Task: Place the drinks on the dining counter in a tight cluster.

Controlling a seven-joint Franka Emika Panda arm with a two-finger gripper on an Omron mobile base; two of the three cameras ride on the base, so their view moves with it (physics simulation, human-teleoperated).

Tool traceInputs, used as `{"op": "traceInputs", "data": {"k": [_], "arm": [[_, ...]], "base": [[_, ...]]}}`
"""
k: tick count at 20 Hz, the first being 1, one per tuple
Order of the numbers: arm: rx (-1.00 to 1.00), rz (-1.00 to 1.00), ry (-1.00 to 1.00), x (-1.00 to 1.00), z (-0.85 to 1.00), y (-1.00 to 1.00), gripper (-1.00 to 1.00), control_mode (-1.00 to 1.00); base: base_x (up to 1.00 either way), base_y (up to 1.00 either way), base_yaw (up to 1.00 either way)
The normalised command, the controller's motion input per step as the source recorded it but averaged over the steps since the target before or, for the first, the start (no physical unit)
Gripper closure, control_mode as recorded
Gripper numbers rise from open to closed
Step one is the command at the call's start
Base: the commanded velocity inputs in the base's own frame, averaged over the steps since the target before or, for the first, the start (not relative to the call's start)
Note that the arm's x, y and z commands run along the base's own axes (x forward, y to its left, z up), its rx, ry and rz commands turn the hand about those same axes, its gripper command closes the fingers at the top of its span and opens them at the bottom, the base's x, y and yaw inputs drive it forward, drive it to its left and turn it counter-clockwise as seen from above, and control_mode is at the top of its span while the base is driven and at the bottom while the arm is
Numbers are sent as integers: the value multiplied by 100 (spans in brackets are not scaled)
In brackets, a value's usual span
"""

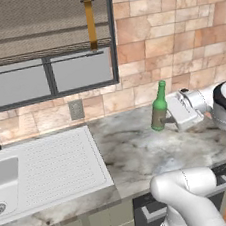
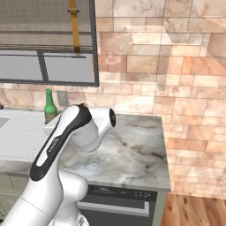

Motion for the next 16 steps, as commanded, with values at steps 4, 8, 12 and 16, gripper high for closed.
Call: {"op": "traceInputs", "data": {"k": [4, 8, 12, 16], "arm": [[0, 0, 0, -2, 0, 0, 100, -100], [2, -5, 0, -25, 0, -16, 100, -100], [1, -3, 0, -8, 0, -7, 100, 100], [0, 0, 0, 0, 0, 0, 100, 100]], "base": [[0, 0, 0], [0, 0, 0], [-43, -24, -10], [-88, -26, -16]]}}
